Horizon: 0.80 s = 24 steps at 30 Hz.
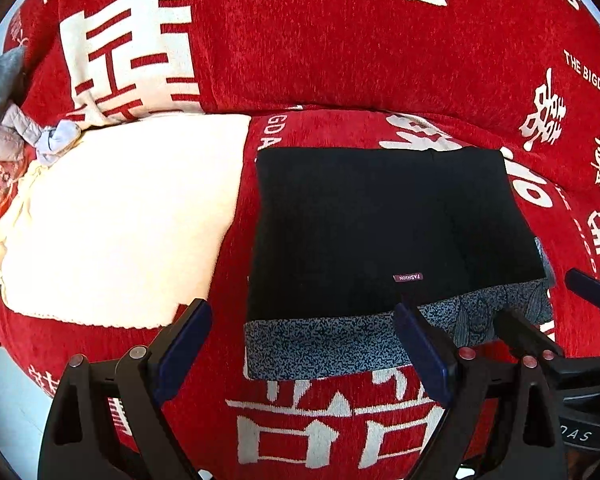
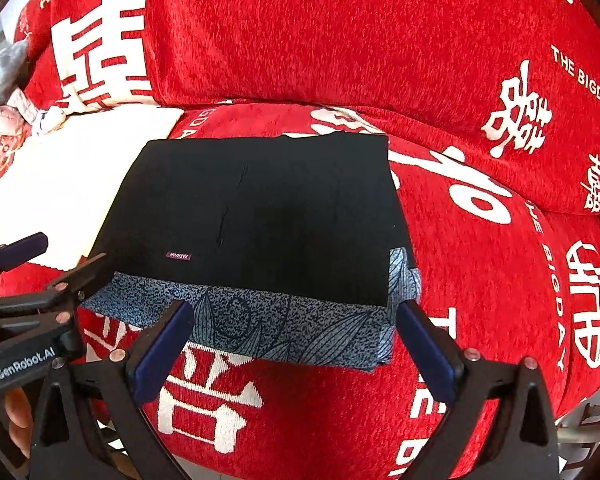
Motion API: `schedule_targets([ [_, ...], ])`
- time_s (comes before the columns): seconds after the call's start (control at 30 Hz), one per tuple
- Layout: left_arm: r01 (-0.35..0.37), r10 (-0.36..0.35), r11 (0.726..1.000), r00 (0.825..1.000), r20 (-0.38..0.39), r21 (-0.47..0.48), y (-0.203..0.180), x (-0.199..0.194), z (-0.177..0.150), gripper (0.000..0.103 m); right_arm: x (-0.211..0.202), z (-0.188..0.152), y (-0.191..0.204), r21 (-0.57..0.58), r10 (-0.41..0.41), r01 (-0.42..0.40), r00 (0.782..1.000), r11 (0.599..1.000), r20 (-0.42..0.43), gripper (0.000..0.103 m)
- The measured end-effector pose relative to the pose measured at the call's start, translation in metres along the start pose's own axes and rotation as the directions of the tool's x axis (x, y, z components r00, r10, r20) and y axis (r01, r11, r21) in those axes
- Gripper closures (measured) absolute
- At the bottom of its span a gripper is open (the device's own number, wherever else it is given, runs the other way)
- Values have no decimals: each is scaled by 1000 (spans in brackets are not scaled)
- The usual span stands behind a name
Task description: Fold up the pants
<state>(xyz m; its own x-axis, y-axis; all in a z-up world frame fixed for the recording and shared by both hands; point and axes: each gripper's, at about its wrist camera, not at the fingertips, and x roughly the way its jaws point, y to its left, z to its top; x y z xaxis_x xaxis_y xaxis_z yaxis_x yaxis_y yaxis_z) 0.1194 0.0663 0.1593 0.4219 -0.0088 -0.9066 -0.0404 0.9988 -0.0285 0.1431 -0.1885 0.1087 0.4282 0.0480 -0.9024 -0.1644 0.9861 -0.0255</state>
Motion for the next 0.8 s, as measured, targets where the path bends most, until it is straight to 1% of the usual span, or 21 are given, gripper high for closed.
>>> schedule_targets([
  [0.1,14,-14,1000,1000,-5,-18,1,1,-3,10,0,-2,0,6,0,0,1000,1000,-6,2],
  [0.17,2,-2,1000,1000,-14,-6,0,2,-4,10,0,-3,-1,6,-4,5,1000,1000,-8,2],
  [0.23,8,-8,1000,1000,-19,6,-2,2,-6,10,1,-3,-1,10,-4,4,1000,1000,-12,2],
  [0.4,-32,32,999,999,-4,39,-7,-1,-7,10,1,-5,-1,12,-9,9,1000,1000,-15,2],
  [0.5,-41,42,998,999,-10,38,-7,-1,-8,10,0,-6,-1,12,-12,12,1000,1000,-13,2],
  [0.6,-39,41,999,999,-35,37,-7,2,-9,10,0,-7,0,13,-12,12,1000,1000,-13,2],
  [0.8,-38,40,999,998,-42,34,-8,4,-12,10,0,-9,0,13,-14,14,1000,1000,-17,2],
])
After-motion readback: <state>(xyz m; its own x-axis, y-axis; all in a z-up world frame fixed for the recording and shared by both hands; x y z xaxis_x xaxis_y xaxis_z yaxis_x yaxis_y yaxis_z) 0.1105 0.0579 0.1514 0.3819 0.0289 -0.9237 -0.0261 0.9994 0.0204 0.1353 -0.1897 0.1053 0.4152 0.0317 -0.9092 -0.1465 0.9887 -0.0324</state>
